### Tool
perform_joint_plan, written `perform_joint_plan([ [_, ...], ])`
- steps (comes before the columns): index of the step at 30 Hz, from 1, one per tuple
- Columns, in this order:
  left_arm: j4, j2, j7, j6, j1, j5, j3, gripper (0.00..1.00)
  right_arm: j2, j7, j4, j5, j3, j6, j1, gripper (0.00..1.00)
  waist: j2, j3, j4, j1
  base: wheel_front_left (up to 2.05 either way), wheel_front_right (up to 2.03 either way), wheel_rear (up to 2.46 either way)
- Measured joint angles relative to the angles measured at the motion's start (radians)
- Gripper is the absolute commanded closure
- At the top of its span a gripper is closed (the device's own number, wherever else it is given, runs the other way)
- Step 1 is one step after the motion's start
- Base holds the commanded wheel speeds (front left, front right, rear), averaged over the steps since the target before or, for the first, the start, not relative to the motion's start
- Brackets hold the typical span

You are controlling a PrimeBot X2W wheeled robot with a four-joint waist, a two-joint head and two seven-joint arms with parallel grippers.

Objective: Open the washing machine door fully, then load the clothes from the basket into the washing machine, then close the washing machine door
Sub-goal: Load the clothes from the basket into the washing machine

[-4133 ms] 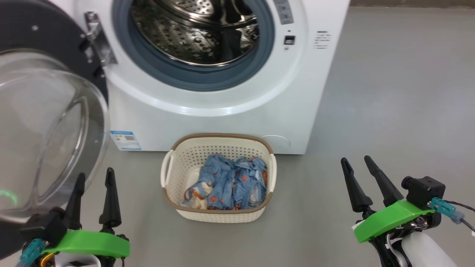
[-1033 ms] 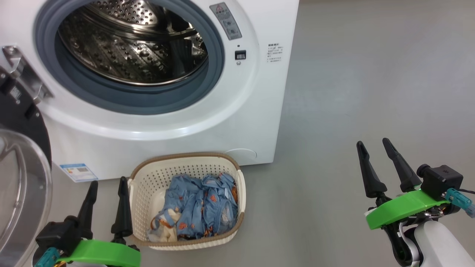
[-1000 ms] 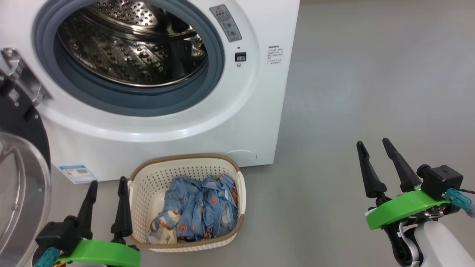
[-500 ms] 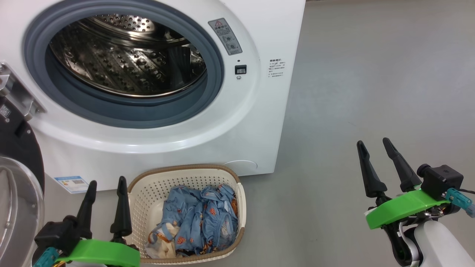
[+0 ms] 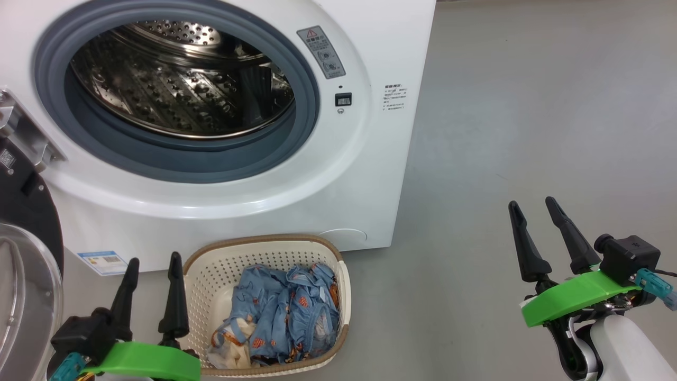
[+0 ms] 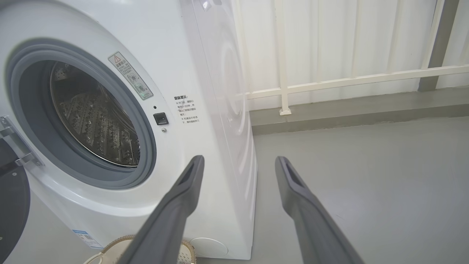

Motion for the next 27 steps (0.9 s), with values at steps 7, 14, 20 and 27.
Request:
perform_joint_plan([
  [7,0.002,0.0,0.0,0.003,0.0,0.0,-0.001,0.0,0.0,0.0,0.001,0.0,0.001,0.0,0.0,0.0,0.0,-0.001,0.001,0.0,0.0,0.0,0.0],
  [14,0.002,0.0,0.0,0.003,0.0,0.0,-0.002,0.0,0.0,0.0,0.002,0.003,0.001,0.0,0.0,0.0,0.0,-0.001,-0.001,0.0,0.0,0.0,0.0],
  [20,0.002,0.001,0.0,0.004,0.0,0.0,-0.004,0.0,0.0,0.0,0.002,0.003,0.001,0.0,0.0,0.0,0.0,0.003,-0.001,0.0,0.0,0.0,0.0],
  [27,0.003,0.001,0.0,0.004,0.0,0.0,-0.006,0.0,0.0,0.0,0.002,0.003,0.001,0.0,0.0,0.0,0.0,0.008,0.0,0.0,0.0,0.0,0.0],
])
